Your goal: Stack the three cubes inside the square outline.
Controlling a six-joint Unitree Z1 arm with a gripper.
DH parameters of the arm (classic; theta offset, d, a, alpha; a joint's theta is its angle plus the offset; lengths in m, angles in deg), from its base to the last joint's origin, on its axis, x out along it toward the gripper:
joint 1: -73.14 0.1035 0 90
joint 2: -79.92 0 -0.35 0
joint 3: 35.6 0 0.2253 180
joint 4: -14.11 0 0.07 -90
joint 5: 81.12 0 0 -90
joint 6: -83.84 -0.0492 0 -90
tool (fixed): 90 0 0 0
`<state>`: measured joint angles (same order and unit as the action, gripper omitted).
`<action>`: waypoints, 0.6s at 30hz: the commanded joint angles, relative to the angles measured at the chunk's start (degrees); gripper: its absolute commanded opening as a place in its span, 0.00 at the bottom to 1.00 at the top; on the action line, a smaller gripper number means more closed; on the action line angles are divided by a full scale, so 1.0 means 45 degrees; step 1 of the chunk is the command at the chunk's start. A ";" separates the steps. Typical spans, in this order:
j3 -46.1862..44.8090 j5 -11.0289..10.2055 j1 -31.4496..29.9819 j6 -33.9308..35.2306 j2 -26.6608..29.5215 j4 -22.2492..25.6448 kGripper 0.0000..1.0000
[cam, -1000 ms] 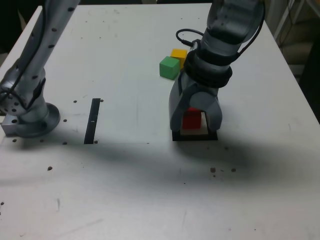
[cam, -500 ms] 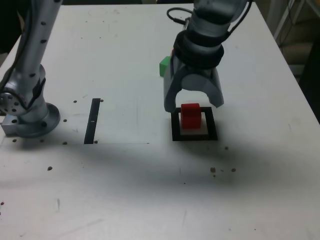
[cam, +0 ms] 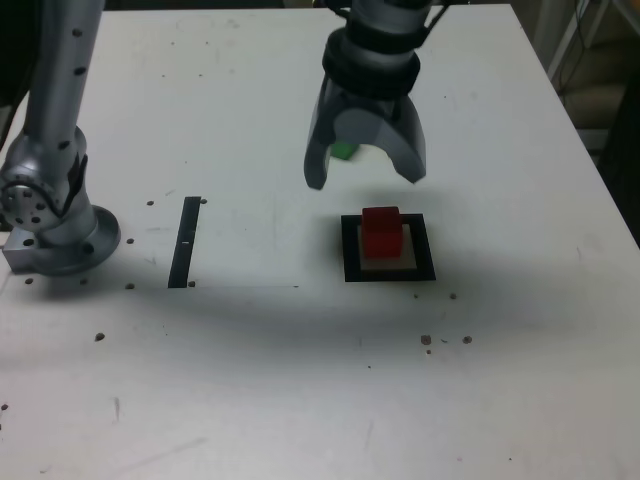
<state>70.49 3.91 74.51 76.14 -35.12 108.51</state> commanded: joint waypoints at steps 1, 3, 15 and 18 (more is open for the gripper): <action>0.0003 -0.0268 0.0149 -0.0448 0.0338 -0.0030 0.99; 0.0007 -0.0482 0.0278 -0.0852 0.0530 -0.0010 1.00; -0.0277 -0.0675 0.1711 -0.1637 0.0946 0.0011 1.00; -0.0213 -0.1013 0.2167 -0.2081 0.0902 -0.0022 0.99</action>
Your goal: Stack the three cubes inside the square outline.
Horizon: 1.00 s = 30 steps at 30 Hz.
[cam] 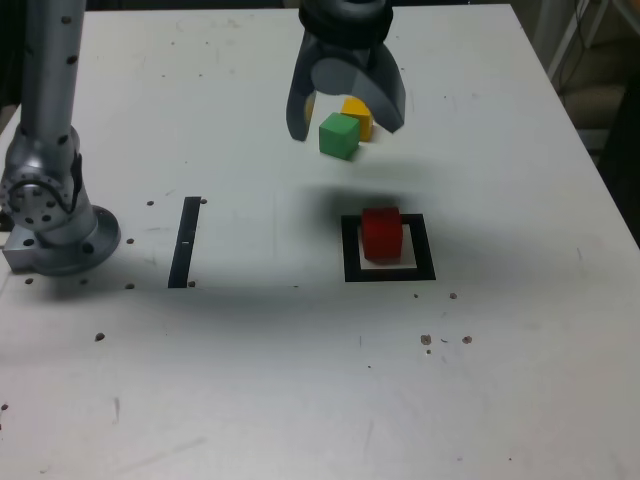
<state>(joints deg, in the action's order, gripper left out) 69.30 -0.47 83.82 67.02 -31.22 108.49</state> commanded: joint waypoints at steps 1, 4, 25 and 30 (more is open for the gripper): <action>0.0074 -0.0119 0.0267 -0.0199 0.0002 -0.0022 0.99; 0.0186 -0.0262 0.0823 -0.0656 -0.0147 -0.0018 0.99; 0.3086 -0.0560 0.3816 -0.3840 -0.2702 0.0454 0.97; 0.3790 -0.0560 0.4107 -0.4236 -0.3294 0.0650 0.96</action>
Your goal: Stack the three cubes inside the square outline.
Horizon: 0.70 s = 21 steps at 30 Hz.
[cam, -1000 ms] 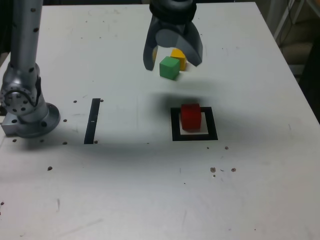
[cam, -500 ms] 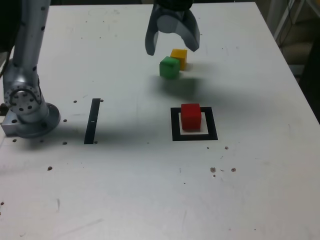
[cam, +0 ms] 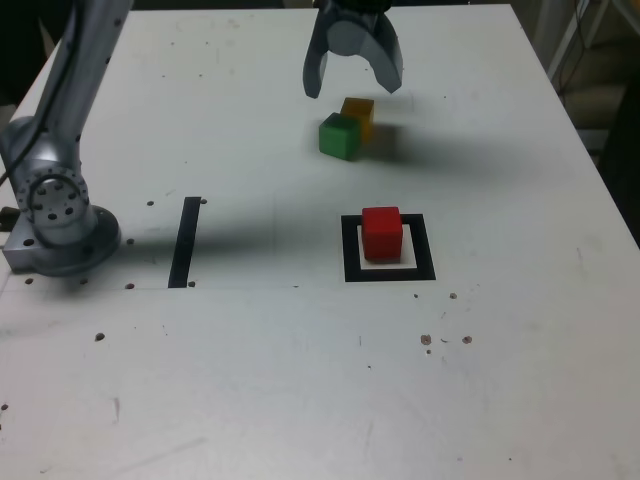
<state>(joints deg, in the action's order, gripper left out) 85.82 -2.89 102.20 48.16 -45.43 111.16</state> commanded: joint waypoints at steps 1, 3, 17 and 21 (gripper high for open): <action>0.0251 -0.0021 0.0061 -0.0105 -0.0256 0.0096 0.96; 0.0488 -0.0021 0.0122 -0.0217 -0.0494 0.0184 0.95; 0.1673 -0.0021 0.0221 -0.0746 -0.1816 0.0755 0.88; 0.1894 -0.0010 0.0221 -0.0783 -0.2109 0.0878 0.83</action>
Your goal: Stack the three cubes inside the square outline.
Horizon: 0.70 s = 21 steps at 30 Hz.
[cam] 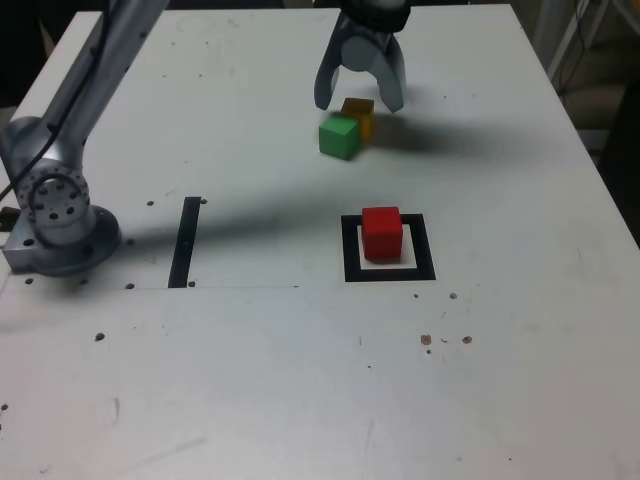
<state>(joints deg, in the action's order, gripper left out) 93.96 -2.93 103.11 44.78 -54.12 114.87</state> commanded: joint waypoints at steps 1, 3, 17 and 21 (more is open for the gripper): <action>0.0143 0.0001 0.0019 -0.0036 -0.0247 0.0072 0.81; 0.0279 0.0006 0.0015 -0.0048 -0.0378 0.0109 0.77; 0.0797 -0.0030 -0.0059 -0.0138 -0.0697 0.0081 0.40; 0.0800 -0.0029 -0.0059 -0.0148 -0.0703 0.0095 0.40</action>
<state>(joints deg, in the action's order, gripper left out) 97.33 -2.94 102.95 44.20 -56.98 115.18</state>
